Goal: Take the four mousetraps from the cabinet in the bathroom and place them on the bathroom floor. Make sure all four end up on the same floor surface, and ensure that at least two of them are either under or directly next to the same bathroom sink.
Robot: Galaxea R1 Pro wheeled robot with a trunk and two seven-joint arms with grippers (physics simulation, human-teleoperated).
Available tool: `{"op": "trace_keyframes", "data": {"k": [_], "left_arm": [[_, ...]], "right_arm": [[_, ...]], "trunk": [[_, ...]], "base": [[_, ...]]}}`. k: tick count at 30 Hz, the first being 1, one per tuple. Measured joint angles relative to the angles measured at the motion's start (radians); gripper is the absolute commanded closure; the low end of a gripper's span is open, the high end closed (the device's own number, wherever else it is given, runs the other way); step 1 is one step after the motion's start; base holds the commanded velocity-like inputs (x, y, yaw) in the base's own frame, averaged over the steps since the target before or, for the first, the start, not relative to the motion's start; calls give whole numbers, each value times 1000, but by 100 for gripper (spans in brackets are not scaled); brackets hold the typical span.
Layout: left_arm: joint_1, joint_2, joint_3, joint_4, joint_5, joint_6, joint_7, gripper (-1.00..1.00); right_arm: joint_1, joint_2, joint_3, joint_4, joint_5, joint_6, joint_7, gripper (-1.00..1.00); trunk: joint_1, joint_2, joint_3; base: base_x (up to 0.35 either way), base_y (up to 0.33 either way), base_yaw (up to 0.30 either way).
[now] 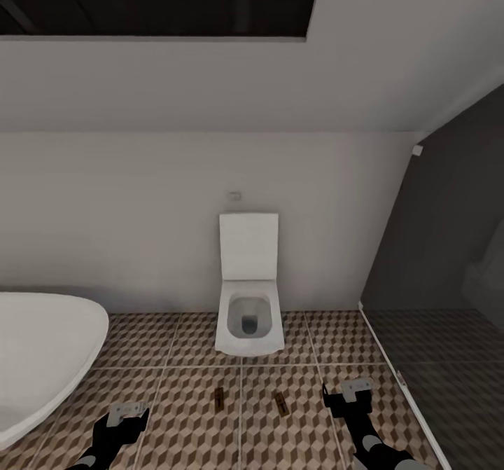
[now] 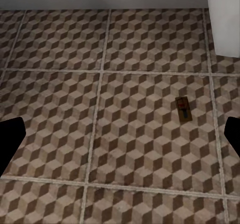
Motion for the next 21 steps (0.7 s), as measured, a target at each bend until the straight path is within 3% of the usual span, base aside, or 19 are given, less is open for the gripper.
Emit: {"op": "trace_keyframes", "data": {"k": [21], "left_arm": [[0, -1, 0, 0, 0, 1, 0, -100]], "right_arm": [[0, 0, 0, 1, 0, 0, 0, -100]], "trunk": [[-81, 147, 66]], "base": [[0, 0, 0]]}}
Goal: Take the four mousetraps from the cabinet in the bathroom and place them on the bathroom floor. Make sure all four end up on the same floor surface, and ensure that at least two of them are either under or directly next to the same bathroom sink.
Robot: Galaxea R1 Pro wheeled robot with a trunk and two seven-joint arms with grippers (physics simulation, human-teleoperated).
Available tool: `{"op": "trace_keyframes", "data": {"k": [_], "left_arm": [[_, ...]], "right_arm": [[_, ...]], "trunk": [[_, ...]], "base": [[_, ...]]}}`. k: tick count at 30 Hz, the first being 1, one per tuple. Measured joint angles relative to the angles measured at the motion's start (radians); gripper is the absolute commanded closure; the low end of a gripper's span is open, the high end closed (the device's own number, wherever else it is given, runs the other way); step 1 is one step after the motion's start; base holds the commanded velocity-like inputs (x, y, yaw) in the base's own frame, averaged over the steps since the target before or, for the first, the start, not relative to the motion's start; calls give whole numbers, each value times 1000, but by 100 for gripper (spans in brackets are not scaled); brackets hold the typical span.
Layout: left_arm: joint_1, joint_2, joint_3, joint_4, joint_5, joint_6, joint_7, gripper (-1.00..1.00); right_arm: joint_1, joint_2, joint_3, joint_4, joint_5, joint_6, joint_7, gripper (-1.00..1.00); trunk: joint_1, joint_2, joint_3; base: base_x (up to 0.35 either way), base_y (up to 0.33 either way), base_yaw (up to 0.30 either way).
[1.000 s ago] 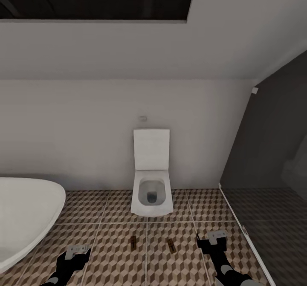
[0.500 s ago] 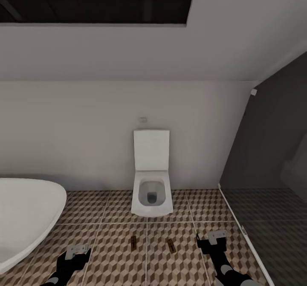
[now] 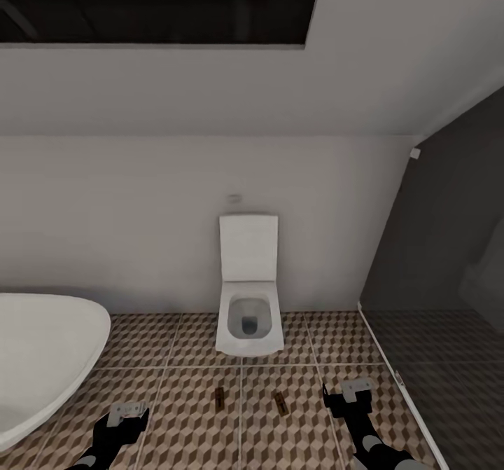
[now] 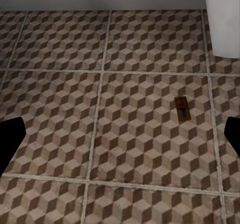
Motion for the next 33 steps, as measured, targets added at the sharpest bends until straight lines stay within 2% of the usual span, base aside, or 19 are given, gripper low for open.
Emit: {"op": "trace_keyframes", "data": {"k": [18, 33], "left_arm": [[0, 0, 0, 0, 0, 6, 0, -100], [0, 0, 0, 0, 0, 6, 0, -100]], "right_arm": [[0, 0, 0, -1, 0, 0, 0, -100], [0, 0, 0, 0, 0, 0, 0, -100]], "trunk": [[-69, 126, 57], [-69, 127, 57]], "base": [[0, 0, 0], [0, 0, 0]]}}
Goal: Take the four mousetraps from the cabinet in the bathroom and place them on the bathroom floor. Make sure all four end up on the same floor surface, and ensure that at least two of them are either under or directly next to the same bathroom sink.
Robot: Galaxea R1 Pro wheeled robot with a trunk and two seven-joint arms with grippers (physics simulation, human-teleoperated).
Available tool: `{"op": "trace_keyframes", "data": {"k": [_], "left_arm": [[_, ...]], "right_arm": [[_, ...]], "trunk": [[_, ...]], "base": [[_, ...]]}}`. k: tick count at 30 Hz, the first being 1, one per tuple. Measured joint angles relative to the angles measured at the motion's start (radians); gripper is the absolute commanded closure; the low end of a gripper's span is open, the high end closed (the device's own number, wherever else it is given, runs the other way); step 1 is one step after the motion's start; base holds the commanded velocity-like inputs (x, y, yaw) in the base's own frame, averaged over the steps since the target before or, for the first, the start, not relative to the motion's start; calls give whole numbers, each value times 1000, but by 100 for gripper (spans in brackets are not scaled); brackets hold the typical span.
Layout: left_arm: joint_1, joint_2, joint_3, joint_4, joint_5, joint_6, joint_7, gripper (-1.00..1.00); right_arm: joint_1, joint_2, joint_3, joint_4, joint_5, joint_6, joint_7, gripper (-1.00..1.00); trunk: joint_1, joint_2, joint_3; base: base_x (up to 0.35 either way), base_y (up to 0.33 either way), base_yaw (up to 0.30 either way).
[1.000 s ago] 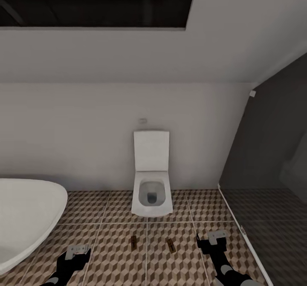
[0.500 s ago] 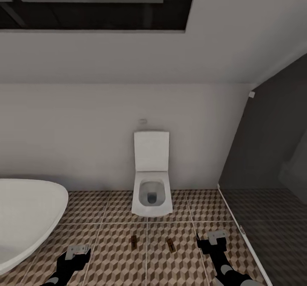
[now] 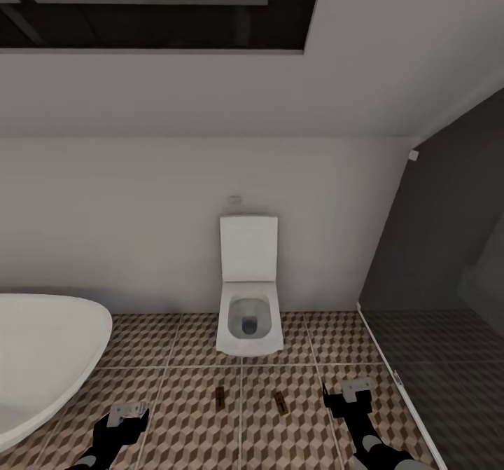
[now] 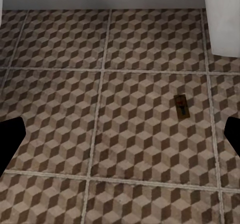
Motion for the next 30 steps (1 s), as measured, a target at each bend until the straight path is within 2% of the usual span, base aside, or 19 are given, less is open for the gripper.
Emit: {"op": "trace_keyframes", "data": {"k": [30], "left_arm": [[0, 0, 0, 0, 0, 19, 0, -100]], "right_arm": [[0, 0, 0, 0, 0, 0, 0, -100]], "trunk": [[0, 0, 0]], "base": [[0, 0, 0]]}}
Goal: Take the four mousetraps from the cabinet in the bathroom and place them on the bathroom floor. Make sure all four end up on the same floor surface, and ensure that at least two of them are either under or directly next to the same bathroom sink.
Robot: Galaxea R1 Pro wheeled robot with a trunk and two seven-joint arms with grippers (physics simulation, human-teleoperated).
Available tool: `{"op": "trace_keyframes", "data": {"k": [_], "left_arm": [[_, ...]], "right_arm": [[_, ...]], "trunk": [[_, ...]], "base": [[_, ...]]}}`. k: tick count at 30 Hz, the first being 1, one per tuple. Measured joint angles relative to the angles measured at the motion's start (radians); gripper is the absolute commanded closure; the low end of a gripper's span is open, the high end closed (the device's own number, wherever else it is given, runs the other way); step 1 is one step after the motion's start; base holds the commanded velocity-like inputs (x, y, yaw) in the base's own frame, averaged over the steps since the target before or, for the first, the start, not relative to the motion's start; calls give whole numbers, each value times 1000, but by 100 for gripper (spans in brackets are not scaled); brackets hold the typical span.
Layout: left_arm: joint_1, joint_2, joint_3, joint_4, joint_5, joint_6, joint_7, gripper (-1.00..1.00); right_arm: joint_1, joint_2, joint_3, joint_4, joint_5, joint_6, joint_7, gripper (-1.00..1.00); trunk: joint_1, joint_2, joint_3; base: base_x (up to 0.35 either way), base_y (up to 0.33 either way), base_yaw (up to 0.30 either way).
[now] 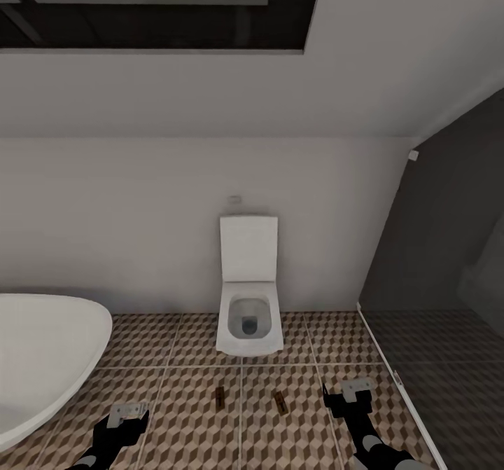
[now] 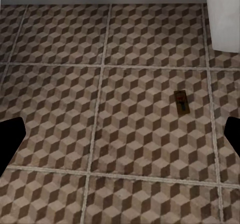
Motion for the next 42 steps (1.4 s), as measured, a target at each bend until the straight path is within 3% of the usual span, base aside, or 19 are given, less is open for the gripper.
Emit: {"op": "trace_keyframes", "data": {"k": [22, 28, 32, 36, 37, 41, 42], "left_arm": [[0, 1, 0, 0, 0, 1, 0, -100], [0, 2, 2, 1, 1, 10, 4, -100], [0, 2, 2, 1, 1, 81, 6, -100], [7, 2, 1, 2, 2, 209, 8, -100], [17, 2, 1, 2, 1, 254, 8, -100], [63, 0, 1, 3, 1, 312, 8, -100], [106, 0, 1, 3, 1, 326, 8, -100]], "right_arm": [[1, 0, 0, 1, 0, 0, 0, -100], [34, 0, 0, 1, 0, 1, 0, -100], [61, -2, 0, 1, 0, 2, -1, -100], [97, -4, 0, 1, 0, 9, -1, -100], [112, -4, -1, 1, 0, 12, -2, -100], [143, -5, 0, 2, 0, 19, -2, -100], [160, -5, -1, 2, 0, 26, -2, -100]], "trunk": [[0, 0, 0], [0, 0, 0], [0, 0, 0], [0, 0, 0], [0, 0, 0], [0, 0, 0], [0, 0, 0]], "base": [[0, 0, 0], [0, 0, 0], [0, 0, 0], [0, 0, 0], [0, 0, 0], [0, 0, 0], [0, 0, 0]]}}
